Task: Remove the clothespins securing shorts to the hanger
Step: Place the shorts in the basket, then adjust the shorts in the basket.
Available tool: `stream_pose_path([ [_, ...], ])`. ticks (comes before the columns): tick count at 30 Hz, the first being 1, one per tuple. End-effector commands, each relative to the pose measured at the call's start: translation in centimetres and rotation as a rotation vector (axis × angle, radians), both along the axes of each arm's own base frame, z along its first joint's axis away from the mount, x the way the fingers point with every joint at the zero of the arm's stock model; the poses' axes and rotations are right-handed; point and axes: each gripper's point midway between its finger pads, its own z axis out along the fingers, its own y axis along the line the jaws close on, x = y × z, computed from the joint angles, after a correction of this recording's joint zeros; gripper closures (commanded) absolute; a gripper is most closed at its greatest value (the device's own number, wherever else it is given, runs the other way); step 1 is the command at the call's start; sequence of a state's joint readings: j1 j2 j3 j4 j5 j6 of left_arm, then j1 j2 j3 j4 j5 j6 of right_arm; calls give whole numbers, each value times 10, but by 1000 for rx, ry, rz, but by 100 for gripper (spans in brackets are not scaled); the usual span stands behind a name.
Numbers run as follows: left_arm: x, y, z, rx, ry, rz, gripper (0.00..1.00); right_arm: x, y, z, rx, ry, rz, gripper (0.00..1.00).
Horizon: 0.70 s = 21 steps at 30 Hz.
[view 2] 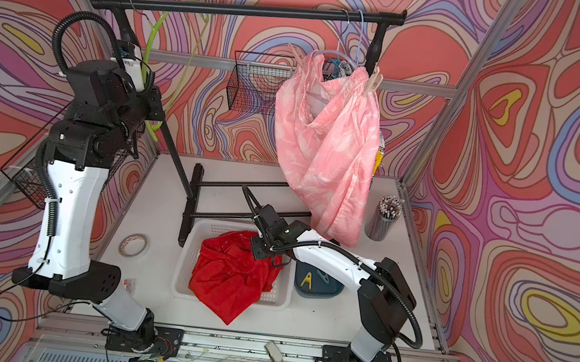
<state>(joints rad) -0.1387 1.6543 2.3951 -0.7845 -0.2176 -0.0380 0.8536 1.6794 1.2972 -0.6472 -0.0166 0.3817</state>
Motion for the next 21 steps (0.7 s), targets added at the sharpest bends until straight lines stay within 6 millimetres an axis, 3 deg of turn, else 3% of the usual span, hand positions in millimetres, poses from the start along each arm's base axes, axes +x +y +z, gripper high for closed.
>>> stream_pose_path([
  [1,18,-2,4,-18,-27,12,100,5,4,26,16,-48,21,64],
  [8,32,-7,-12,-31,8,-1,100,11,-5,57,-46,-99,40,55],
  [13,31,-13,-27,-41,44,-32,100,16,-10,94,-16,-179,13,52],
  [18,17,-20,-37,-59,66,-79,81,16,-16,127,28,-248,3,49],
  [21,7,-20,-44,-56,89,-90,68,13,-19,134,31,-251,6,49],
])
